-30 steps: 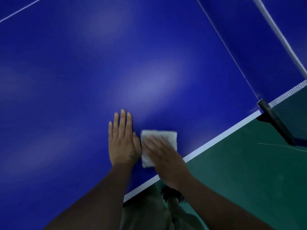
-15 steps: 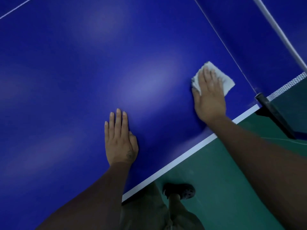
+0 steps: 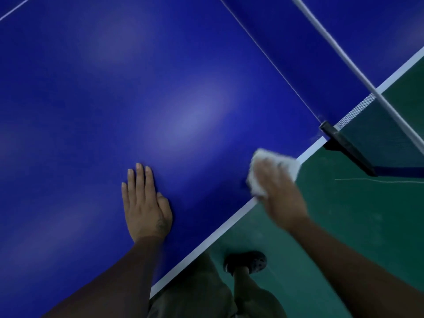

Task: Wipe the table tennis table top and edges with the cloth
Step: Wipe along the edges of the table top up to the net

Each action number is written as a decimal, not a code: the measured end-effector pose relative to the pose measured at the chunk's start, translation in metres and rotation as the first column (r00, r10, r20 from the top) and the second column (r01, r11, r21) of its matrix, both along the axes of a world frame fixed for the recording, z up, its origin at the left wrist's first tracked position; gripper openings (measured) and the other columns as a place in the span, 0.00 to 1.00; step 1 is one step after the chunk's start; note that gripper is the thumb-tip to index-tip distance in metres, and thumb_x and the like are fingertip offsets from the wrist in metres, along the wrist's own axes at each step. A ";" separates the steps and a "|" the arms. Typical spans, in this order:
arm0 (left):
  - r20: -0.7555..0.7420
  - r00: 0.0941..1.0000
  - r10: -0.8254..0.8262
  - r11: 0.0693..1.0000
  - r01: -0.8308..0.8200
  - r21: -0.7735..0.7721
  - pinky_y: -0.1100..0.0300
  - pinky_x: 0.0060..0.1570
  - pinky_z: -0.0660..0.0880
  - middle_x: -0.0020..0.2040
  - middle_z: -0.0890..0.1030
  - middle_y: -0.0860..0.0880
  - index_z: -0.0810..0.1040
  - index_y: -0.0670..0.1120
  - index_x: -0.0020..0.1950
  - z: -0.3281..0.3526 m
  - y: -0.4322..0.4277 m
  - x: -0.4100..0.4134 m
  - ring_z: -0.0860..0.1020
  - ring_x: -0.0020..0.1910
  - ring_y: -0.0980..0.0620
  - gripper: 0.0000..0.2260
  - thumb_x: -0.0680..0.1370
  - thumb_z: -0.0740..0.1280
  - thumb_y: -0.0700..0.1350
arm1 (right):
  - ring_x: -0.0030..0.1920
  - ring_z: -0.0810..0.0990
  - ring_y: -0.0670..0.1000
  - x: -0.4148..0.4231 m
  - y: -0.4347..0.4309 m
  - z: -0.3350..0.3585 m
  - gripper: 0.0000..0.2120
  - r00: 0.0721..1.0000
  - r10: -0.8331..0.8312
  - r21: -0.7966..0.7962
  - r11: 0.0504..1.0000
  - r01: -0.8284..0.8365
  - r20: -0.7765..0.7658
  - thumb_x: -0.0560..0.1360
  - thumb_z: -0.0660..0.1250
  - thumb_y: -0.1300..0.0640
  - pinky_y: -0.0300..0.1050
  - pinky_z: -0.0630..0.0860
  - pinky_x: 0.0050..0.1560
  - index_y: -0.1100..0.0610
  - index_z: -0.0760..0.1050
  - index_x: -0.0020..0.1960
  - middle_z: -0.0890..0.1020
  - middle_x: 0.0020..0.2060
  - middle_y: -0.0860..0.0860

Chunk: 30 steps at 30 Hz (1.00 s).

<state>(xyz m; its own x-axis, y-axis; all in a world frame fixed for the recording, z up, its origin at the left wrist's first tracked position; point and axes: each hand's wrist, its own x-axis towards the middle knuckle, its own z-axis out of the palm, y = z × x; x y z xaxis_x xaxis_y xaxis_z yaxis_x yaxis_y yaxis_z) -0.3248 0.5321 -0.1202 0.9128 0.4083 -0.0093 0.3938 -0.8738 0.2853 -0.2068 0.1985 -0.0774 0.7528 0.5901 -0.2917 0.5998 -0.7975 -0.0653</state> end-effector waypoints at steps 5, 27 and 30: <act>-0.013 1.000 0.002 1.000 -0.002 0.003 0.42 0.86 0.49 0.88 0.56 0.45 0.57 0.41 0.87 0.001 0.000 0.000 0.50 0.88 0.45 0.30 0.84 0.53 0.45 | 0.87 0.47 0.58 0.091 -0.012 0.000 0.30 0.806 -0.591 0.114 0.800 0.589 -0.019 0.89 0.44 0.46 0.61 0.46 0.86 0.60 0.50 0.87 0.51 0.87 0.56; 0.111 0.933 -0.342 0.686 0.329 -0.649 0.57 0.70 0.73 0.67 0.79 0.62 0.79 0.59 0.70 0.107 -0.115 0.044 0.76 0.69 0.62 0.14 0.87 0.59 0.57 | 0.78 0.70 0.39 -0.080 -0.031 0.124 0.21 0.328 -0.345 0.351 -0.005 0.936 -0.880 0.86 0.57 0.39 0.40 0.64 0.80 0.38 0.69 0.77 0.74 0.75 0.33; 0.033 0.884 -0.466 0.563 0.325 -0.760 0.57 0.74 0.71 0.72 0.76 0.66 0.71 0.70 0.73 0.137 -0.175 0.061 0.73 0.75 0.60 0.17 0.85 0.60 0.67 | 0.71 0.78 0.39 -0.078 -0.071 0.152 0.21 0.185 -0.277 0.272 -0.320 0.907 -0.943 0.84 0.59 0.41 0.41 0.73 0.75 0.40 0.73 0.75 0.79 0.70 0.35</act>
